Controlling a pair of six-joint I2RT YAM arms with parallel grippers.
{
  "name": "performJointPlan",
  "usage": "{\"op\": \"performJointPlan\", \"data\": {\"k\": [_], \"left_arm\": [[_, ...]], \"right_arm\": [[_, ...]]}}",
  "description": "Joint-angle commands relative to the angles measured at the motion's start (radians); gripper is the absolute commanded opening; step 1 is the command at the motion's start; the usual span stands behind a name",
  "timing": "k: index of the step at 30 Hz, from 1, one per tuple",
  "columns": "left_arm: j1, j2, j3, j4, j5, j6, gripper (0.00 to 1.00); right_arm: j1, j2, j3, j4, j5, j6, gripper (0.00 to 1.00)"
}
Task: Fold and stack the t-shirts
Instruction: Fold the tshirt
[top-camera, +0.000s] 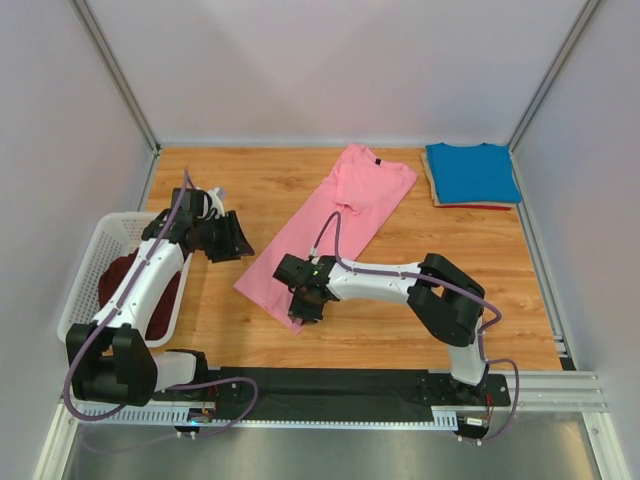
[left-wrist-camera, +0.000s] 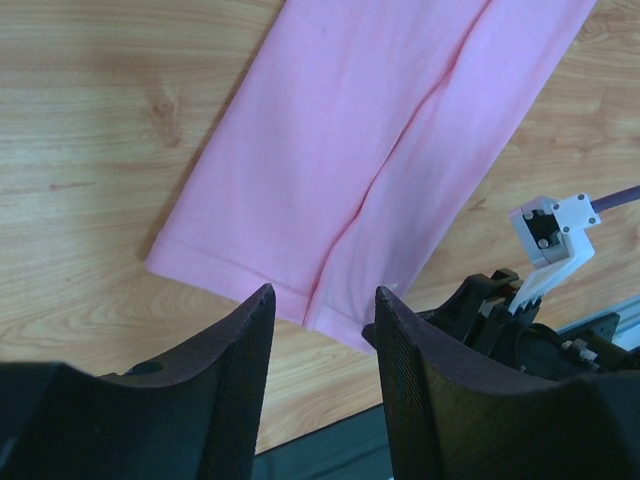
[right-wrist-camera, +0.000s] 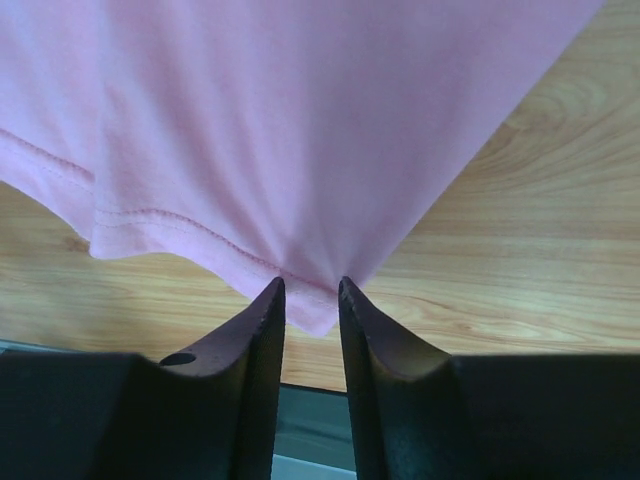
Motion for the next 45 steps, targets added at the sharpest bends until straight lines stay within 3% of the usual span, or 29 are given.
{"op": "performJointPlan", "data": {"k": [1, 7, 21, 26, 29, 34, 40, 45], "left_arm": [[0.009, -0.019, -0.008, 0.034, 0.015, 0.015, 0.52], [0.010, -0.035, -0.008, 0.026, 0.036, 0.048, 0.54], [0.002, -0.122, -0.146, -0.023, 0.091, 0.099, 0.55], [-0.148, -0.125, -0.155, -0.049, 0.040, 0.067, 0.54], [-0.185, -0.117, -0.199, 0.025, 0.163, -0.024, 0.53], [-0.310, -0.169, -0.259, 0.032, 0.052, -0.105, 0.53], [-0.416, -0.220, -0.385, 0.135, 0.061, -0.231, 0.55], [-0.465, -0.219, -0.471, 0.193, 0.061, -0.272, 0.56]], "right_arm": [[0.022, 0.030, 0.077, -0.081, 0.071, -0.074, 0.28], [0.037, 0.045, 0.051, -0.126, 0.065, -0.155, 0.26], [0.073, -0.126, -0.271, -0.078, 0.054, -0.283, 0.22], [0.076, -0.250, -0.407, -0.089, 0.039, -0.283, 0.22], [0.076, -0.359, -0.513, -0.098, 0.037, -0.278, 0.22], [0.076, -0.566, -0.654, -0.170, 0.042, -0.267, 0.23], [0.076, -0.822, -0.676, -0.273, 0.051, -0.231, 0.31], [0.061, -0.910, -0.687, -0.239, 0.036, -0.192, 0.36]]}}
